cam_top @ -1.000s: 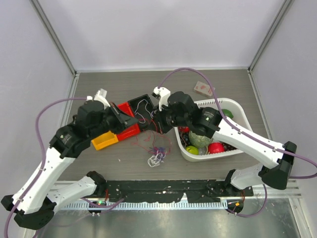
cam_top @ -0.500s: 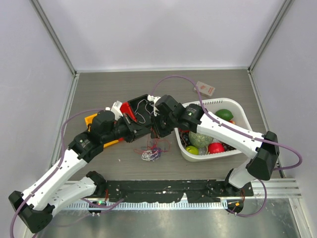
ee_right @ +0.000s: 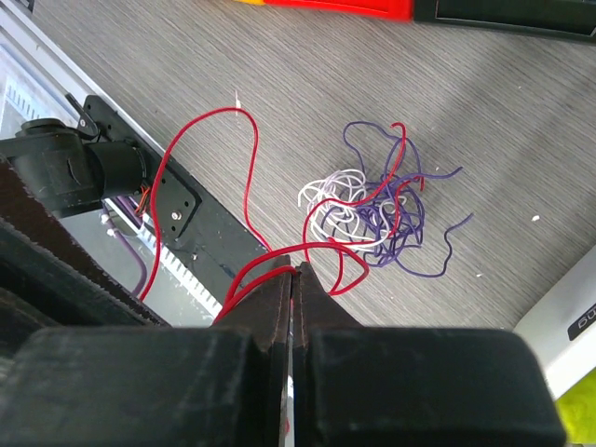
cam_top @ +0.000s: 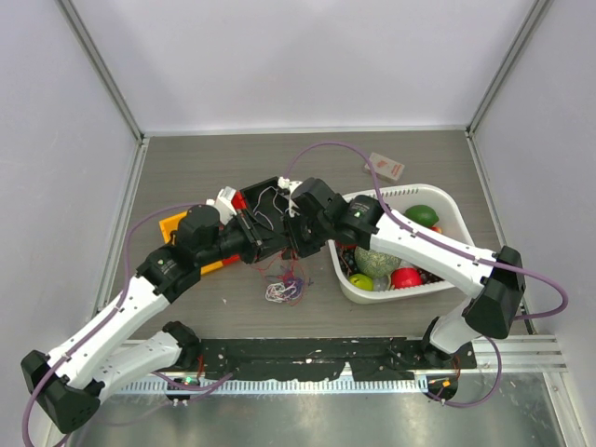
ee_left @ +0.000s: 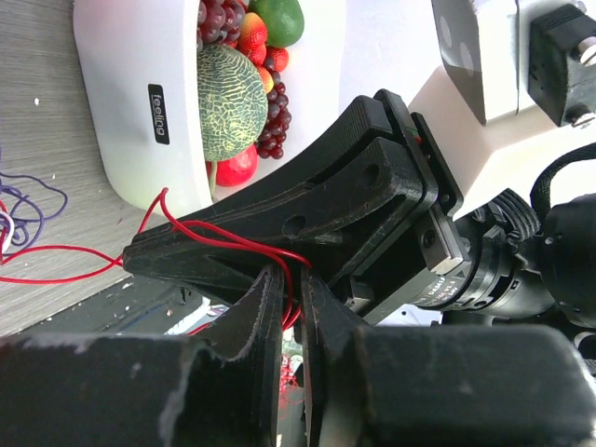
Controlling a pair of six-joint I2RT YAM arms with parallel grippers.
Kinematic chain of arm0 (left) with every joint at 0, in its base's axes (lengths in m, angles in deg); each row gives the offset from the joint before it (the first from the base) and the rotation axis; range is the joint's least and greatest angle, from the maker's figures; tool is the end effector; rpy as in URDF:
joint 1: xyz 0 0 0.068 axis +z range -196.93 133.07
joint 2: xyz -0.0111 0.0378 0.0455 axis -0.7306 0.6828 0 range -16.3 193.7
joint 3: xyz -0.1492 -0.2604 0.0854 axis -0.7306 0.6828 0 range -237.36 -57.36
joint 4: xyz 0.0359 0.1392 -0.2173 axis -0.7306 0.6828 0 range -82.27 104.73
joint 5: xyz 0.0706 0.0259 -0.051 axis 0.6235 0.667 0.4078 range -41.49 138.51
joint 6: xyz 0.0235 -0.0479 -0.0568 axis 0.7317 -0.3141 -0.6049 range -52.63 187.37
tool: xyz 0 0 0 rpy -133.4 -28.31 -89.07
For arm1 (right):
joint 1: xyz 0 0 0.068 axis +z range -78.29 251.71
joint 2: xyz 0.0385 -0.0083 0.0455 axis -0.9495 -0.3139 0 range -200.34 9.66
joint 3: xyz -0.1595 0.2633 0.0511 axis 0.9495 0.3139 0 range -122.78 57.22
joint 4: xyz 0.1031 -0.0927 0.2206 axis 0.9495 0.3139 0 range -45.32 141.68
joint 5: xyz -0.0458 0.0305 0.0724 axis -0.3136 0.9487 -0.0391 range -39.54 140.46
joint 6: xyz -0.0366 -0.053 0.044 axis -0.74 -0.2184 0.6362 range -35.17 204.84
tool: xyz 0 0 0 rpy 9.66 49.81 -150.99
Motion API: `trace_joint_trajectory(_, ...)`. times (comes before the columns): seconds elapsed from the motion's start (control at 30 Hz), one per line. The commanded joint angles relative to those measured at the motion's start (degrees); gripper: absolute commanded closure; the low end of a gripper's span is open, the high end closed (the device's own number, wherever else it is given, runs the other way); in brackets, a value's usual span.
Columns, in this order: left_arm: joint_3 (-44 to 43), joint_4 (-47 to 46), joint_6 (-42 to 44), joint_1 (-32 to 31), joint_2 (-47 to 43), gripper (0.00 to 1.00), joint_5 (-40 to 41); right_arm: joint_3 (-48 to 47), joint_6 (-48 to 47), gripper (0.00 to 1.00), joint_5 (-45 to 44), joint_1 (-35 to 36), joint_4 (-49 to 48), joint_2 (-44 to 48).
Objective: Untangle the cables
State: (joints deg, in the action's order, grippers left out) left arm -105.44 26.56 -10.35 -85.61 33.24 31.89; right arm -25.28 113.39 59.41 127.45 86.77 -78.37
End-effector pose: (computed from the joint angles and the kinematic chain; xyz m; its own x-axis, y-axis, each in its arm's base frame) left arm 0.1421 -0.1381 0.3510 -0.8473 -0.5211 -0.1028 -0.0925 0.3352 -0.9376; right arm 0.1898 0.2972 0.3506 -0.7837 -0.3120 -0.5371 -0.5703 0.7040 0.4232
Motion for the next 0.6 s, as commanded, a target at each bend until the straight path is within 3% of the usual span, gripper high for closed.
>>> trace_joint_trajectory(0.0,-1.58,-4.07,-0.51,-0.26,-0.32,0.84,-1.92,-0.03,1.41,0.99,1.15,-0.02,-2.88,2.16)
trace_joint_trajectory(0.3,-0.80,-1.07,-0.95,-0.26,-5.50,0.79,0.71,1.02,3.35,0.99,4.49,-0.29,-5.52,3.48)
trace_joint_trajectory(0.57,-1.67,-2.40,-0.78,-0.26,-2.78,0.75,-0.52,0.23,4.93,0.99,6.87,-0.55,-7.19,3.57)
